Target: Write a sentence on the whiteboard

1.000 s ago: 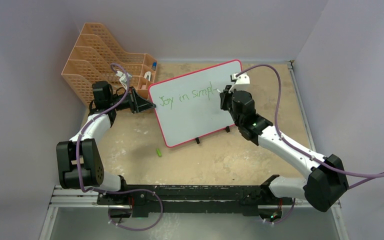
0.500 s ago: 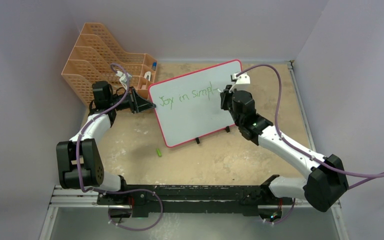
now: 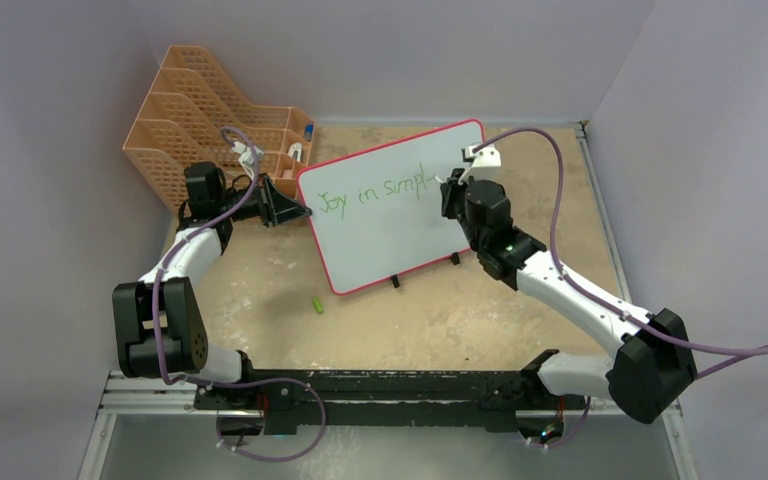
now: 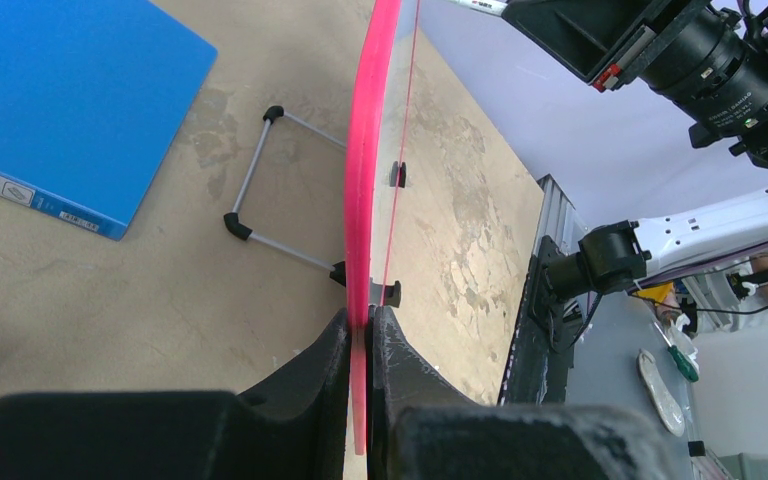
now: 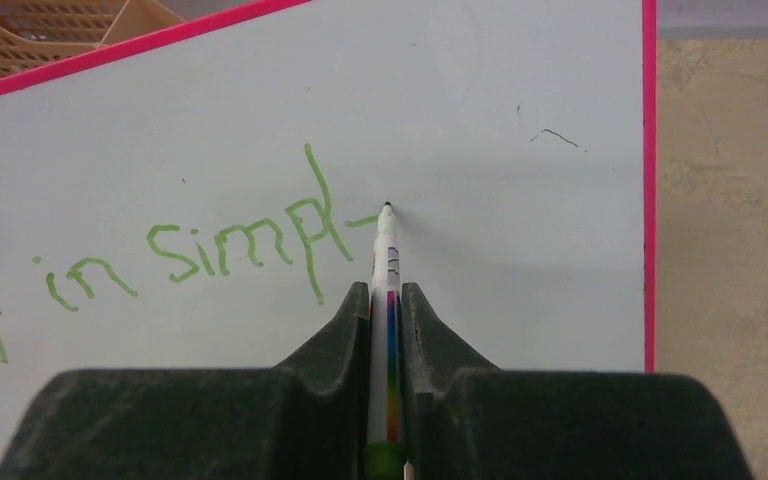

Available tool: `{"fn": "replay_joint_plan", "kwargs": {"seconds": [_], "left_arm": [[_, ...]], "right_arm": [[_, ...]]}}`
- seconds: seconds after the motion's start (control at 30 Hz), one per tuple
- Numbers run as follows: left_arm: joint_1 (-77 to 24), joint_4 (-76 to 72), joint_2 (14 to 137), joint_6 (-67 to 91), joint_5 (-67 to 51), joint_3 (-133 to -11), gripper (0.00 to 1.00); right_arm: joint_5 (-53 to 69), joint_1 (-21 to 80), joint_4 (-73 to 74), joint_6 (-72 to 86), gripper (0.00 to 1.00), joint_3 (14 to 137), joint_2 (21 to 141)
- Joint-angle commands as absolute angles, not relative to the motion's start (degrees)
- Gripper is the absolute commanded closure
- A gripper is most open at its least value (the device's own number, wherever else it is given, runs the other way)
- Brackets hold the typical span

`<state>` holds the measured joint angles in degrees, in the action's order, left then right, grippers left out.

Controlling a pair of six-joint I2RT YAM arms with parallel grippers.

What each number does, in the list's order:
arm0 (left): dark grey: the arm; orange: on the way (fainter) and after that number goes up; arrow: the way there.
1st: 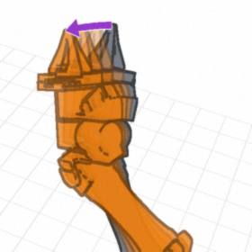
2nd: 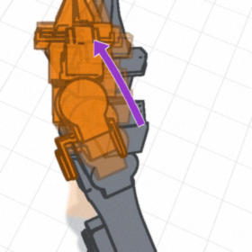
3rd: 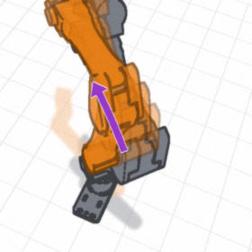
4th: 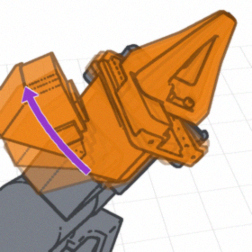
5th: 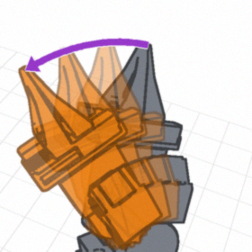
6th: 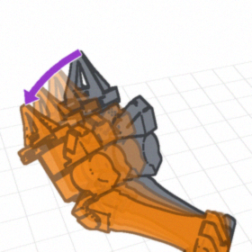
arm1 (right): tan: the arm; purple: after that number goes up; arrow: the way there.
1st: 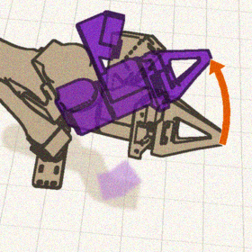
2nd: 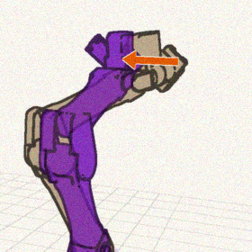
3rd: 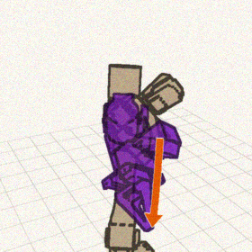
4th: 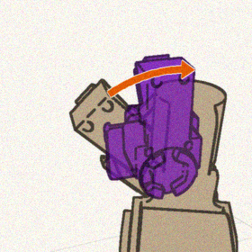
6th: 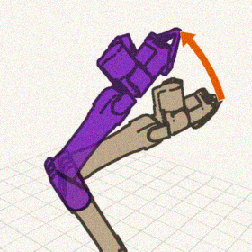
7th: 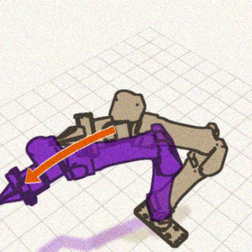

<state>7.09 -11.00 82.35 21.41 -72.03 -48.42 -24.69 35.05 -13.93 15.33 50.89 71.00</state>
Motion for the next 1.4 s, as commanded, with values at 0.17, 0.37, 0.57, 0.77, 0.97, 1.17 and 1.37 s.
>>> {"fn": "replay_joint_plan", "kwargs": {"seconds": [0.17,0.37,0.57,0.77,0.97,1.17,1.37], "left_arm": [[6.68,-10.78,81.21,20.01,-71.95,-50.34,1.00],[6.68,-10.73,81.21,20.04,-71.96,-50.32,1.00],[6.68,-10.74,81.21,20.02,-71.89,-50.28,1.00],[6.66,-10.72,81.21,20.04,-71.87,-50.27,1.00],[6.71,-10.68,81.21,20.04,-71.89,-50.30,1.00],[6.72,-10.65,81.20,20.03,-71.82,-50.36,1.00],[6.70,-10.66,81.21,19.95,-71.80,-50.28,1.00]], "right_arm": [[-23.96,34.72,-17.18,14.49,1.00,54.32,71.54],[-22.73,34.72,-17.23,14.25,1.00,54.40,71.72],[-20.93,34.76,-17.05,14.15,1.00,54.40,71.76],[-19.59,34.67,-16.79,13.84,1.00,54.23,71.46],[-18.86,34.72,-15.65,14.06,1.00,54.23,71.39],[-18.38,34.74,-14.45,14.34,1.00,53.80,71.10],[-18.11,34.77,-12.95,14.76,1.00,53.33,70.55]]}}
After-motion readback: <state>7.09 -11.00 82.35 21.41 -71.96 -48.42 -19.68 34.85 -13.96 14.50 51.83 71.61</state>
